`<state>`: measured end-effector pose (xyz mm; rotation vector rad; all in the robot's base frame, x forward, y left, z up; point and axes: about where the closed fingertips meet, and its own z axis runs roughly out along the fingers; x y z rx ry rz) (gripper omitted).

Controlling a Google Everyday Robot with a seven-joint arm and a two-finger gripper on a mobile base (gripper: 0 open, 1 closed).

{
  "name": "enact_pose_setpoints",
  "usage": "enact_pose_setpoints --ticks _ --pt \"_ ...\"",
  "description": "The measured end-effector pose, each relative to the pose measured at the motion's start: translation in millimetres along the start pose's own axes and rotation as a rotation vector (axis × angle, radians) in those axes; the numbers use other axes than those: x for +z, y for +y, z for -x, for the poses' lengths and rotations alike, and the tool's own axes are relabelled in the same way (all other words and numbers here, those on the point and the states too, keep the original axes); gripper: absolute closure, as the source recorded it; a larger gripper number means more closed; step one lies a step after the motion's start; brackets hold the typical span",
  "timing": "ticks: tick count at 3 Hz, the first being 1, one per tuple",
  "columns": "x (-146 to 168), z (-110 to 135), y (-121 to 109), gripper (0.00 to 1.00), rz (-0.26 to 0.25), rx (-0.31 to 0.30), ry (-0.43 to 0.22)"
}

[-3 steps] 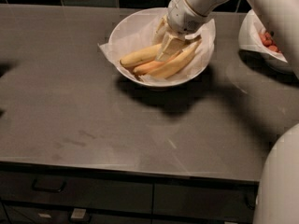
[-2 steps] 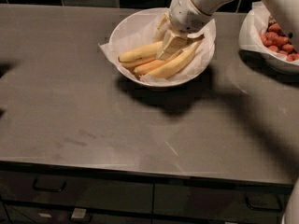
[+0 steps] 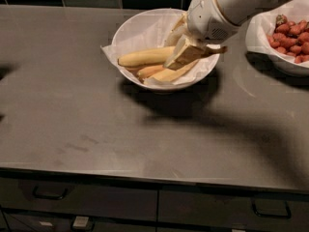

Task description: Pick banana from white bowl

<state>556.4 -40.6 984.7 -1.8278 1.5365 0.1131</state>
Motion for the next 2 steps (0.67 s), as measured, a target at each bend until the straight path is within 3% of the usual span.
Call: enact_pose_setpoints --ticks 1,2 --pt "-18.5 13.1 31.7 1.0 -0.064 0.042 -0.005" --pt "-18.0 11.2 35.4 1.0 -0.064 0.046 0.001"
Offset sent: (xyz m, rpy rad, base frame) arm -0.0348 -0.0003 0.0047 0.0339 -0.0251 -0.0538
